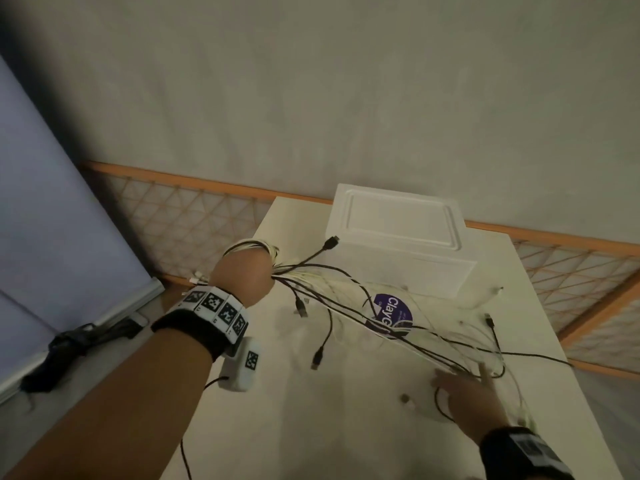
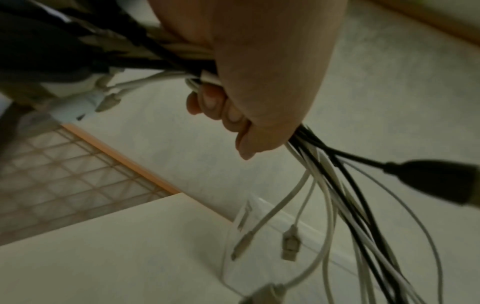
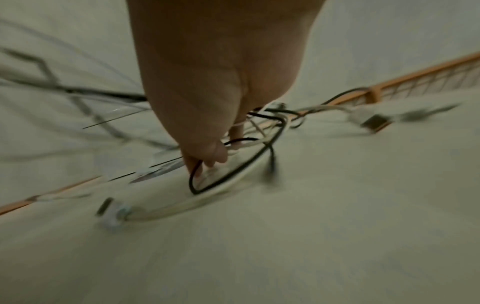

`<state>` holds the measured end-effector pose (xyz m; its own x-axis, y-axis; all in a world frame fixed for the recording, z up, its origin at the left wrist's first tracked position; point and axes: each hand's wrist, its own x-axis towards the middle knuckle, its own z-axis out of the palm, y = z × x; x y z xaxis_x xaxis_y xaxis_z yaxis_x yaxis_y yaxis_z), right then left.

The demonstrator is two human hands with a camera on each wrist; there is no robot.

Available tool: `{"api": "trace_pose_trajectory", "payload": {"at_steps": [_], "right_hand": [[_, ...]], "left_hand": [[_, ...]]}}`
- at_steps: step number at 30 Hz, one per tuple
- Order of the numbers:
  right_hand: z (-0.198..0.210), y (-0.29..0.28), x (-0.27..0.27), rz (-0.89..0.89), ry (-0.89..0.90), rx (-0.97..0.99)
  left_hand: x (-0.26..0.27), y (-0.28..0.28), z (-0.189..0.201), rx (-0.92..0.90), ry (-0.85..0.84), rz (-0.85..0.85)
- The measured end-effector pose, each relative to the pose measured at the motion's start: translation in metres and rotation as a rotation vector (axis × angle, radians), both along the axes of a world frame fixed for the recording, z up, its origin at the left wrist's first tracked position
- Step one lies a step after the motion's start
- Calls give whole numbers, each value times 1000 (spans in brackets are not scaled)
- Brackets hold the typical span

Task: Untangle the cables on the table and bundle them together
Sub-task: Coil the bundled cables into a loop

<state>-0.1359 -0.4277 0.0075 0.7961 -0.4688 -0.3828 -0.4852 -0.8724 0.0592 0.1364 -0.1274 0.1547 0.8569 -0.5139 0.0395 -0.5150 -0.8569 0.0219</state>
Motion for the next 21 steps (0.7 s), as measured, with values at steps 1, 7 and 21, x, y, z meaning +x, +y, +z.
{"api": "trace_pose_trajectory", "payload": {"at_steps": [1,7,21], "right_hand": [[4,-10,-9,-11,38,-41],[28,-56,-39,-272,378,-230],[132,96,84,218,-751,-56]], "left_hand": [[0,3,-5,22,27,12],[-8,2,-31,24,99,42],[-42,-30,-32,33,106,-177]]}}
